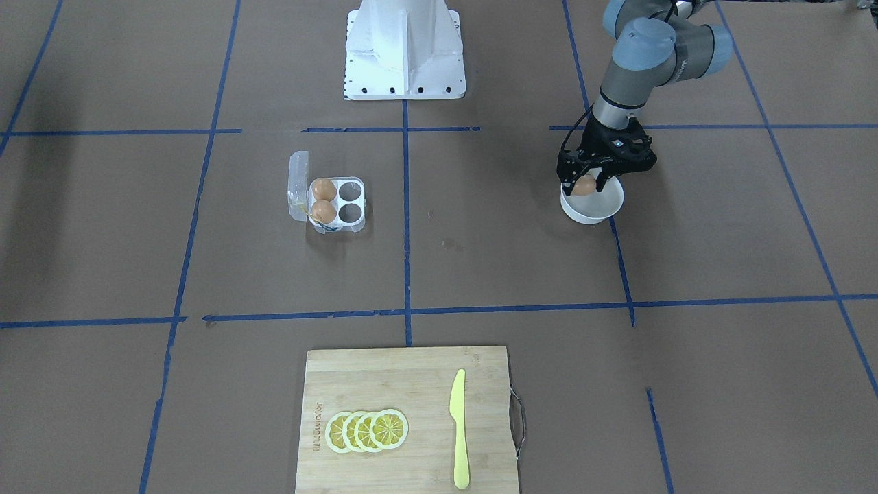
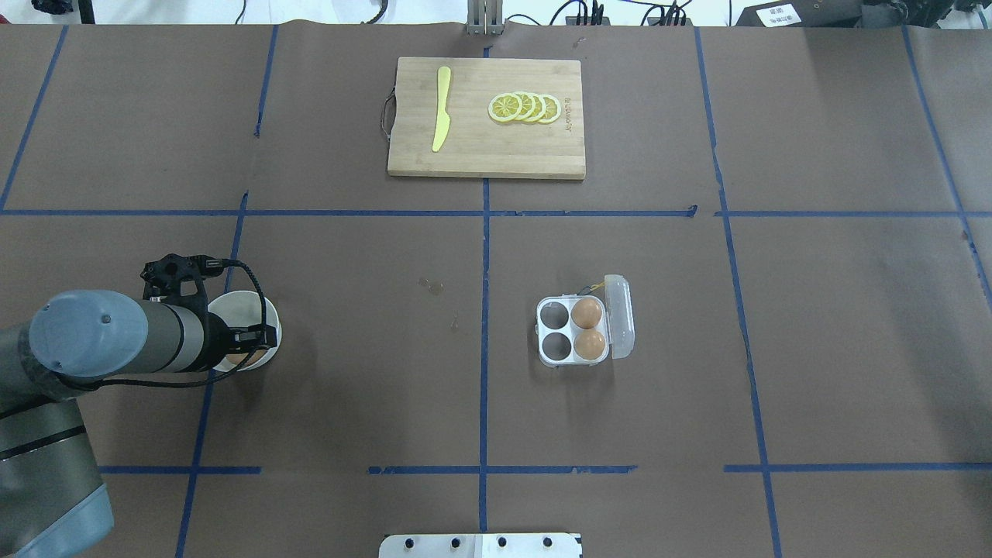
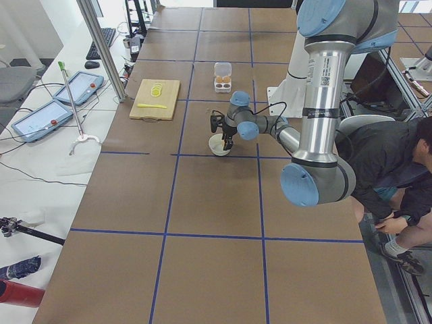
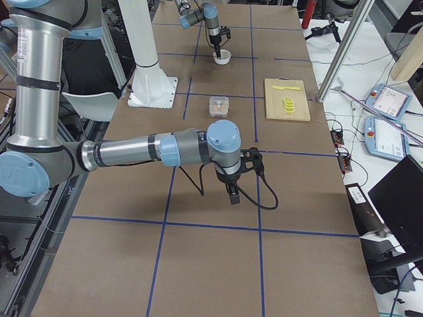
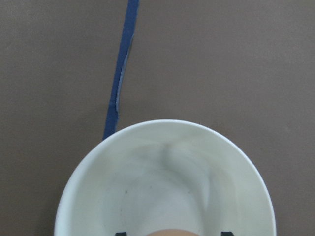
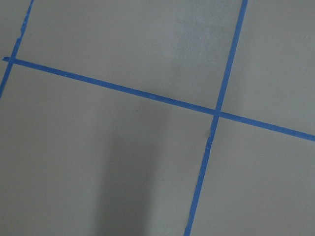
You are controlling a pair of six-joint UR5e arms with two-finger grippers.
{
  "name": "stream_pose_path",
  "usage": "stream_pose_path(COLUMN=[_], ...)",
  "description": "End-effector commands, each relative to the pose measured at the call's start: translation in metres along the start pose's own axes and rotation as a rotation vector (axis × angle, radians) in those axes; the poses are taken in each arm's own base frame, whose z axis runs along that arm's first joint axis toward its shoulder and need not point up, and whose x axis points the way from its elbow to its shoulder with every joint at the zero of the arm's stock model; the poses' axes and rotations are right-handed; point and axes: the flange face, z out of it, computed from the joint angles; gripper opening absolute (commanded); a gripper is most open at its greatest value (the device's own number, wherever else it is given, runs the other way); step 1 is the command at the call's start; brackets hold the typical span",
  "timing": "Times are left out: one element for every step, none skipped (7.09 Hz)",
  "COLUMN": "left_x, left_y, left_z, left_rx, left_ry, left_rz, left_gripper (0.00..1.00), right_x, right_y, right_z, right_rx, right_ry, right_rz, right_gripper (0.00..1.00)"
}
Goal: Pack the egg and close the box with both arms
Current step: 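Lift the egg out of the cup with the left gripper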
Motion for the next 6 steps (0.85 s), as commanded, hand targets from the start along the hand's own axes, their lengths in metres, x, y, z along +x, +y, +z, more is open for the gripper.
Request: stream_pose_path(left_x=[-0.005,-0.009,-0.022,-0.017,0.007,0.051], left_y=[-0.018,-0.037,-0.069,-0.076,-0.078,-0.083], left_z=[-0.01,-0.024,-0.045,-0.062,-0.071,-0.081], left_rx=[0.028,0.058,0.114,0.136,0.139,0.142], left_ry=[0.005,0.014,0.017,0.045,0.102,0.18], left_rz=[0.05,0.066,0.089,0.095,0.091,0.02], left_gripper=[0.41,0.41,0.41,0.41,0.41,0.41], right_x=[0.0,0.0,0.0,-0.001,-0.001,-0.001], right_y=[0.0,0.0,-0.001,-0.001,-0.001,-0.001], right_z=[0.0,0.0,0.0,0.0,0.0,0.0], right_rx=[-0.001,0.0,0.0,0.001,0.001,0.002], right_ry=[0.0,0.0,0.0,-0.001,-0.001,-0.003], right_rz=[0.001,0.0,0.002,0.001,0.002,0.002], right_gripper=[1.0,1.0,1.0,1.0,1.0,1.0])
